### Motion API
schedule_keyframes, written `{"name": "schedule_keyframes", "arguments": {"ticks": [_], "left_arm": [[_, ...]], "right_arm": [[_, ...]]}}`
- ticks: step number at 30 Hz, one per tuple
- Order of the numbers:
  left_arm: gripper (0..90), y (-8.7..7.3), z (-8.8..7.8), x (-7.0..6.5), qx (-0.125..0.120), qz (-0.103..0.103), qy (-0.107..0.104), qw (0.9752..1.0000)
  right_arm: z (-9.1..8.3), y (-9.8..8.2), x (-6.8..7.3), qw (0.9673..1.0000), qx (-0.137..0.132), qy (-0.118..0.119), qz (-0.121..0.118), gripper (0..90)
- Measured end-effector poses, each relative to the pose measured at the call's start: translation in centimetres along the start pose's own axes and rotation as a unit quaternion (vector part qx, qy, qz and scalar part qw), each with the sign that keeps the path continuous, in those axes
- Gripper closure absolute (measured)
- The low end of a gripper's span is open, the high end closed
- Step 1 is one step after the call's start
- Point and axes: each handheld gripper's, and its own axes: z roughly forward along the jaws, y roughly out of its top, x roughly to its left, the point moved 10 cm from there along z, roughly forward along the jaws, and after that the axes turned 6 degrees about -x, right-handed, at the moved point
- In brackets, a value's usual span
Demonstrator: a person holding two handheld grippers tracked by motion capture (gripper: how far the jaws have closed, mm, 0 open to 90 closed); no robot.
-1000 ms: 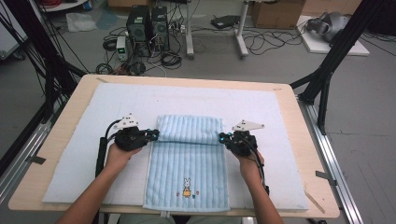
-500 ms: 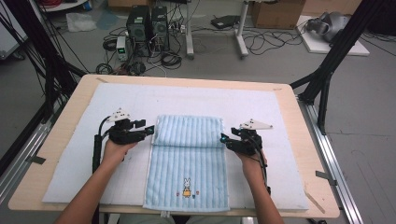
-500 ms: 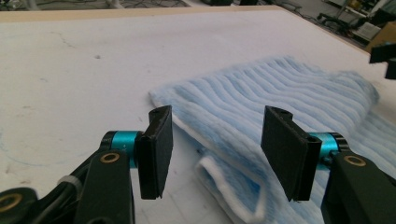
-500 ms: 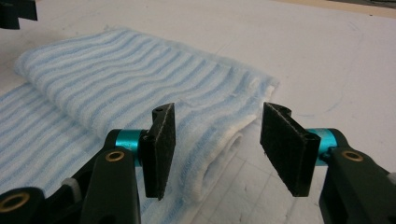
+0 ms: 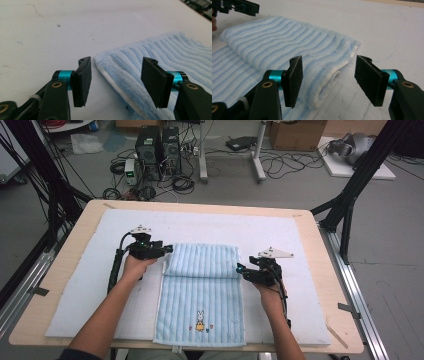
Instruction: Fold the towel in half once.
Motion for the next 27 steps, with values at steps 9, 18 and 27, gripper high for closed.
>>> {"name": "schedule_keyframes", "arguments": {"ticks": [9,18,27], "left_arm": [[43.3,-1.1,2.1,-0.5,0.030,0.049,0.037,0.9977],[84.6,-1.4,2.1,-1.2,0.038,0.104,0.034,0.9932],[86.4,-0.2,1.2,-1.6,0.009,0.057,-0.007,0.9983]], "right_arm": [[-0.4,0.1,-0.5,1.0000,-0.005,-0.003,0.005,38.1],[-0.4,0.1,-0.7,0.9999,-0.005,-0.004,0.009,37.7],[0.1,0.2,-1.3,0.9998,-0.005,-0.006,0.018,37.5]]}}
